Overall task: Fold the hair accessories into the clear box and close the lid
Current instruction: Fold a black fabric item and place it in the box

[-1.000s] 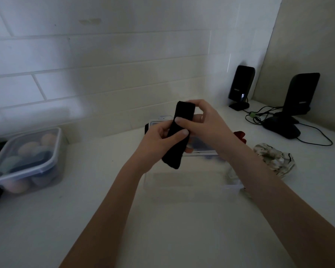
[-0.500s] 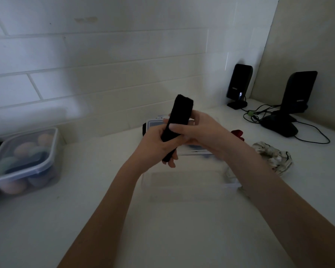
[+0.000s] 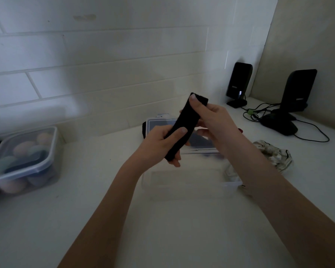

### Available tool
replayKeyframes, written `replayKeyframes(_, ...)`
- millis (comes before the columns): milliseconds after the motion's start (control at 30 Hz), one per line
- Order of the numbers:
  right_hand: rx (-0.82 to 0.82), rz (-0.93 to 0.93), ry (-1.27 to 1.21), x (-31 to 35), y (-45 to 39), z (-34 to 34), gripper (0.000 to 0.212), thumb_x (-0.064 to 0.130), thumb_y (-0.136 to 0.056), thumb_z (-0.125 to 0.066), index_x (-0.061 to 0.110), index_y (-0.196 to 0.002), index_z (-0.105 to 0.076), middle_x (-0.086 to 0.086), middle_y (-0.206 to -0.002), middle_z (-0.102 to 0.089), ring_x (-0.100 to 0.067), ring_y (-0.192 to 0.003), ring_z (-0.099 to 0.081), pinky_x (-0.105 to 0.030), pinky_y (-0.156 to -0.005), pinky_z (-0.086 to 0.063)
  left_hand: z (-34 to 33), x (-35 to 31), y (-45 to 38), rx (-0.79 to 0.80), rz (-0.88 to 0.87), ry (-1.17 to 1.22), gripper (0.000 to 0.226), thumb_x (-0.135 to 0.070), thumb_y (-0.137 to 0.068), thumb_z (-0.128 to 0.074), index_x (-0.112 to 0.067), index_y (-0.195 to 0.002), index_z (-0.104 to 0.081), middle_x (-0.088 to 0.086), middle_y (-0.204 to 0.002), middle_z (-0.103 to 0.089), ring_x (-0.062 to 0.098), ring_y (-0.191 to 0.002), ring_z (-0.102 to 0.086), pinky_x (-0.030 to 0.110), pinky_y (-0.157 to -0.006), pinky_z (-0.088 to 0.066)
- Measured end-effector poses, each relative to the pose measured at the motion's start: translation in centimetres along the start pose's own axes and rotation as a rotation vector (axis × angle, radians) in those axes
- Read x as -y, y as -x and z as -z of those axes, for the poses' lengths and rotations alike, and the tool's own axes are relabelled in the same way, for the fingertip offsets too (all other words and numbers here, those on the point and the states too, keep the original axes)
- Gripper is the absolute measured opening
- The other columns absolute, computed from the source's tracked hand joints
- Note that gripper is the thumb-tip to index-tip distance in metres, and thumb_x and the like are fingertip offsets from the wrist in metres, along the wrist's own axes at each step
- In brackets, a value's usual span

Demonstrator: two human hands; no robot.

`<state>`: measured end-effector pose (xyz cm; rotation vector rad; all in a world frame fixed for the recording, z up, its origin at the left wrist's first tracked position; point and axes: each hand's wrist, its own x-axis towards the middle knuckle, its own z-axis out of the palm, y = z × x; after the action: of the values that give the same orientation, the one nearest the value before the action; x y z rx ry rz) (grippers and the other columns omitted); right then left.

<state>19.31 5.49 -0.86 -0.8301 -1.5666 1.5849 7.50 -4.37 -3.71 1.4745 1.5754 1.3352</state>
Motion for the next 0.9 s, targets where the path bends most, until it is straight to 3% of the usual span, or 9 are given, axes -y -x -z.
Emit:
replayKeyframes(100, -0.007, 0.009, 0.021, -0.1, -0.1, 0.2, 0.052, 0.054, -0.078, -0.063, 0.008, -0.1, -0.071, -0.008, -0.097, -0.073, -0.012, -0.065, -0.055, -0.018, -0.046, -0.039, 0.0, 0.7, -0.5, -0.106, -0.048, -0.015, 0.007, -0.023, -0.087, -0.063, -0.018, -0.084, -0.067, 0.002, -0.063, -0.069, 0.015, -0.059, -0.066, 0.03, -0.057, -0.055)
replayKeyframes(200, 0.046, 0.027, -0.082, 0.1, -0.1, 0.4, 0.042, 0.048, -0.082, -0.062, 0.007, -0.09, -0.071, -0.005, -0.083, -0.071, -0.009, -0.053, -0.05, -0.016, -0.039, -0.036, 0.3, 1.5, -1.2, -0.288, -0.143, -0.122, 0.019, -0.023, -0.07, -0.074, -0.029, -0.084, -0.063, -0.005, -0.077, -0.064, 0.009, -0.07, -0.06, 0.025, -0.068, -0.049)
replayKeyframes(267, 0.095, 0.04, -0.097, 0.3, 0.1, 0.4, 0.034, 0.042, -0.085, -0.06, 0.009, -0.083, -0.068, -0.014, -0.087, -0.071, -0.009, -0.048, -0.053, -0.016, -0.038, -0.037, 0.3, 1.7, -1.4, -0.441, -0.189, -0.218, 0.034, -0.018, -0.068, -0.078, -0.034, -0.076, -0.049, -0.011, -0.081, -0.054, 0.001, -0.073, -0.052, 0.011, -0.067, -0.042)
replayKeyframes(367, 0.137, 0.076, 0.007, 0.2, 0.2, 0.0, 0.049, 0.042, -0.084, -0.06, -0.005, -0.096, -0.065, -0.037, -0.105, -0.062, -0.012, -0.047, -0.051, -0.018, -0.04, -0.039, 0.6, 1.9, -1.3, -0.597, -0.224, -0.333, 0.047, -0.013, -0.072, -0.076, -0.026, -0.064, -0.032, -0.01, -0.064, -0.036, 0.001, -0.056, -0.036, 0.012, -0.054, -0.032)
replayKeyframes(500, 0.209, 0.107, 0.104, -0.1, 0.2, -0.3, 0.054, 0.047, -0.078, -0.06, -0.003, -0.099, -0.066, -0.035, -0.096, -0.065, -0.008, -0.043, -0.053, -0.019, -0.04, -0.042, 0.5, 1.6, -1.3, -0.453, -0.122, -0.101, 0.034, -0.008, -0.084, -0.065, -0.014, -0.065, -0.038, 0.001, -0.054, -0.051, 0.002, -0.04, -0.055, 0.019, -0.038, -0.042)
replayKeyframes(600, 0.245, 0.139, 0.168, -0.3, 0.3, -0.2, 0.024, 0.03, -0.087, -0.06, 0.008, -0.086, -0.068, -0.017, -0.075, -0.067, -0.012, -0.05, -0.058, -0.018, -0.04, -0.044, 0.1, 0.7, -1.0, -0.313, 0.0, 0.197, 0.014, -0.006, -0.093, -0.052, -0.012, -0.081, -0.053, 0.007, -0.075, -0.069, 0.013, -0.057, -0.07, 0.027, -0.051, -0.058)
replayKeyframes(733, 0.332, 0.283, 0.34, -0.7, 0.3, -0.2, 0.009, 0.014, -0.08, -0.071, 0.008, -0.087, -0.069, -0.01, -0.07, -0.067, -0.018, -0.061, -0.057, -0.023, -0.051, -0.043, 0.8, 0.3, -1.6, -0.21, 0.164, 0.639, 0.028, -0.008, -0.093, -0.035, -0.004, -0.095, -0.062, 0.011, -0.077, -0.073, 0.022, -0.066, -0.073, 0.028, -0.062, -0.06)
replayKeyframes(800, 0.413, 0.334, 0.411, -0.8, 0.5, -0.3, 0.014, 0.006, -0.074, -0.075, 0.007, -0.087, -0.07, 0.001, -0.069, -0.066, -0.006, -0.062, -0.057, -0.018, -0.06, -0.046, 1.0, 0.7, -1.8, -0.196, 0.209, 0.681, 0.027, -0.02, -0.094, -0.04, -0.006, -0.098, -0.063, 0.009, -0.079, -0.074, 0.018, -0.068, -0.072, 0.027, -0.059, -0.059)
replayKeyframes(900, 0.498, 0.428, 0.558, -0.9, 0.7, -0.5, 0.024, 0.007, -0.07, -0.079, 0.011, -0.093, -0.072, -0.003, -0.083, -0.072, -0.015, -0.077, -0.066, -0.024, -0.075, -0.051, 1.3, 1.7, -1.7, -0.204, 0.128, 0.548, 0.018, -0.016, -0.092, -0.053, -0.004, -0.095, -0.067, 0.007, -0.08, -0.073, 0.017, -0.076, -0.07, 0.026, -0.066, -0.057)
